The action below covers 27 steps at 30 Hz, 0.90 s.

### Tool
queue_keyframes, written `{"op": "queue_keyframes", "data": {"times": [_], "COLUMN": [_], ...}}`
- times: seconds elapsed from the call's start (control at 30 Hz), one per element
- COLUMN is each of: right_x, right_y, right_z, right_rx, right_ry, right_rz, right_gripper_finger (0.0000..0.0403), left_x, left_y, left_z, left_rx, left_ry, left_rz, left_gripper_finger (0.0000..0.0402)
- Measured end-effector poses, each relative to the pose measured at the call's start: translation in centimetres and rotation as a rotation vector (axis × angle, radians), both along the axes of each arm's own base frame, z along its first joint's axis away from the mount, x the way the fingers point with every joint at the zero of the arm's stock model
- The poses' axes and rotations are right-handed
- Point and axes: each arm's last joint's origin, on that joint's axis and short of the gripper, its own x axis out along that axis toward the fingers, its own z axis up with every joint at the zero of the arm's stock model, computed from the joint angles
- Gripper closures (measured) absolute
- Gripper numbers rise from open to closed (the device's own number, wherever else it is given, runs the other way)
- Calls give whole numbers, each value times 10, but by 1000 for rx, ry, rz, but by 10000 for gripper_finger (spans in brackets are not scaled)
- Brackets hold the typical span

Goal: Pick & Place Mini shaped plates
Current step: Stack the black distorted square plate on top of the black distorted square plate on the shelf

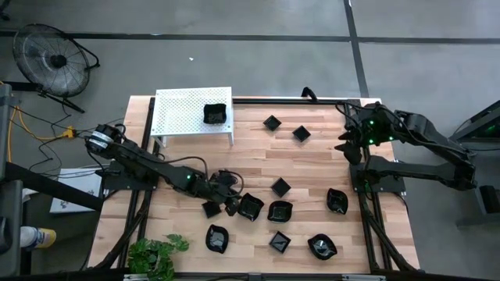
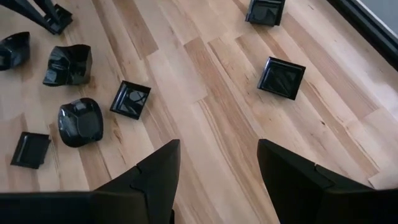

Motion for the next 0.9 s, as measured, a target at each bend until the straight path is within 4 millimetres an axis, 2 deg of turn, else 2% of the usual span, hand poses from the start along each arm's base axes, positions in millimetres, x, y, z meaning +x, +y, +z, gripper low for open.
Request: {"op": "queue_keyframes", "data": {"times": [0.4, 0.7, 0.9], "right_x": [-3, -3, -2], "right_y": [1, 1, 1], "right_z": [-2, -2, -2], "right_rx": [4, -11, -23], "right_ry": [38, 42, 39], "right_rz": [18, 37, 49], "right_gripper_finger": [194, 194, 194], "left_x": [2, 3, 6], "left_y": [0, -1, -2], "left_z": [2, 3, -3], "left_rx": [-51, -82, -84], "left_ry": [-35, -50, -12], "left_rz": [54, 67, 90], "left_gripper_finger": [317, 238, 233]}}
